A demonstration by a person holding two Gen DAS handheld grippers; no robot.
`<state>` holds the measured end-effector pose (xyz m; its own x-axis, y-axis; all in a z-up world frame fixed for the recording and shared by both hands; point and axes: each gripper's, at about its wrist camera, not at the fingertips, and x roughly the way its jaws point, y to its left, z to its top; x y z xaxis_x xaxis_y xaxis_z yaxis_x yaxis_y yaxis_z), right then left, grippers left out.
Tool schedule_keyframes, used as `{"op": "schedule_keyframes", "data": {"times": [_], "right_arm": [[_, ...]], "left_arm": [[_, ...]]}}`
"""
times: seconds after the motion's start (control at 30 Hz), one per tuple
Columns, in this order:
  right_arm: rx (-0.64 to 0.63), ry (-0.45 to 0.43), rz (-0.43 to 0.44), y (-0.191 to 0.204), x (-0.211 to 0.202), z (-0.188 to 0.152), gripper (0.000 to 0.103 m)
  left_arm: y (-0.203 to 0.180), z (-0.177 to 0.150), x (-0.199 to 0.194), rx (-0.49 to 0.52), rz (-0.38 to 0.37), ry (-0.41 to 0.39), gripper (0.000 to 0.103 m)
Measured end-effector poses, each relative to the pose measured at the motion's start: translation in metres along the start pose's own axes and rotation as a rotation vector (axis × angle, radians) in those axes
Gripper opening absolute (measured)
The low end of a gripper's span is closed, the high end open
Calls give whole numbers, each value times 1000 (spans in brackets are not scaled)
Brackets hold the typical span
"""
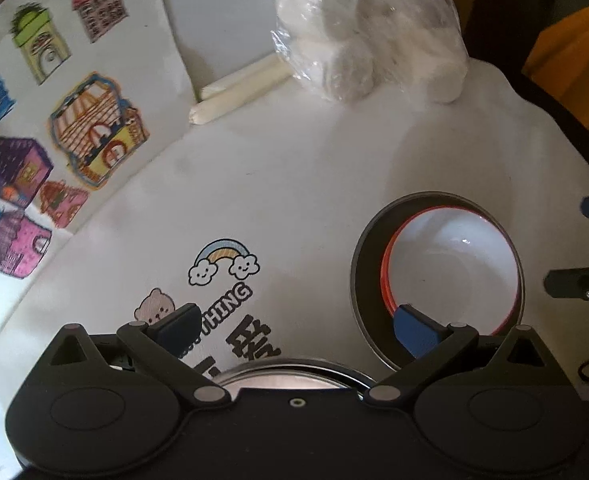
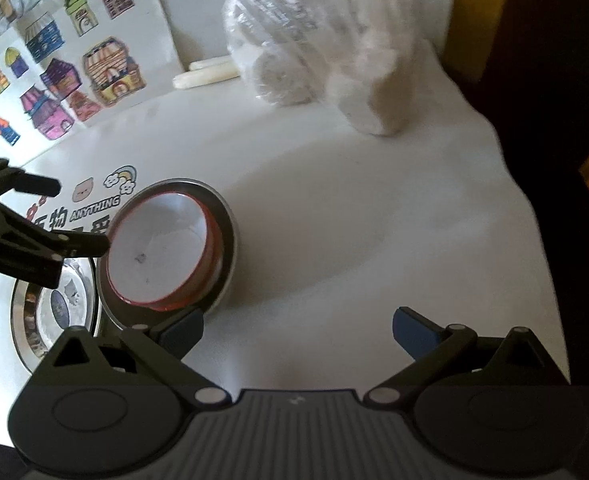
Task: Organize plates and bowls
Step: 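Move both grippers to the rim of the steel bowl holding white bowls, then close both grippers on opposite sides of the steel bowl rim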
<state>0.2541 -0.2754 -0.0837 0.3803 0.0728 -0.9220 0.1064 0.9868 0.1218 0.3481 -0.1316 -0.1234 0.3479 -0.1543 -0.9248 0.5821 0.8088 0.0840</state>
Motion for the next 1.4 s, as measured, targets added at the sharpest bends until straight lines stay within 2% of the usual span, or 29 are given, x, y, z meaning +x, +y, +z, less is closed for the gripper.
{"op": "schedule_keyframes", "data": {"times": [0.33, 0.57, 0.73, 0.93, 1.1, 1.27, 1.33, 1.4], "right_arm": [[-20, 55, 43, -7, 20, 16, 102], [-41, 75, 76, -5, 26, 17, 94], [-49, 84, 110, 1, 28, 18, 81], [1, 105, 168, -2, 30, 17, 66], [73, 136, 213, -4, 33, 20, 45], [126, 158, 235, -1, 38, 23, 26], [151, 164, 246, -1, 41, 23, 17], [170, 167, 247, -1, 41, 23, 17]], "left_arm": [[-6, 8, 11, 95, 25, 68, 102], [-9, 12, 25, 115, 6, 109, 93], [-8, 15, 28, 94, -37, 126, 77], [0, 16, 30, 7, -144, 148, 47], [6, 15, 33, -80, -216, 158, 24], [10, 7, 34, -181, -260, 155, 10], [12, 6, 35, -213, -262, 152, 9], [14, 3, 35, -236, -268, 147, 9]]}}
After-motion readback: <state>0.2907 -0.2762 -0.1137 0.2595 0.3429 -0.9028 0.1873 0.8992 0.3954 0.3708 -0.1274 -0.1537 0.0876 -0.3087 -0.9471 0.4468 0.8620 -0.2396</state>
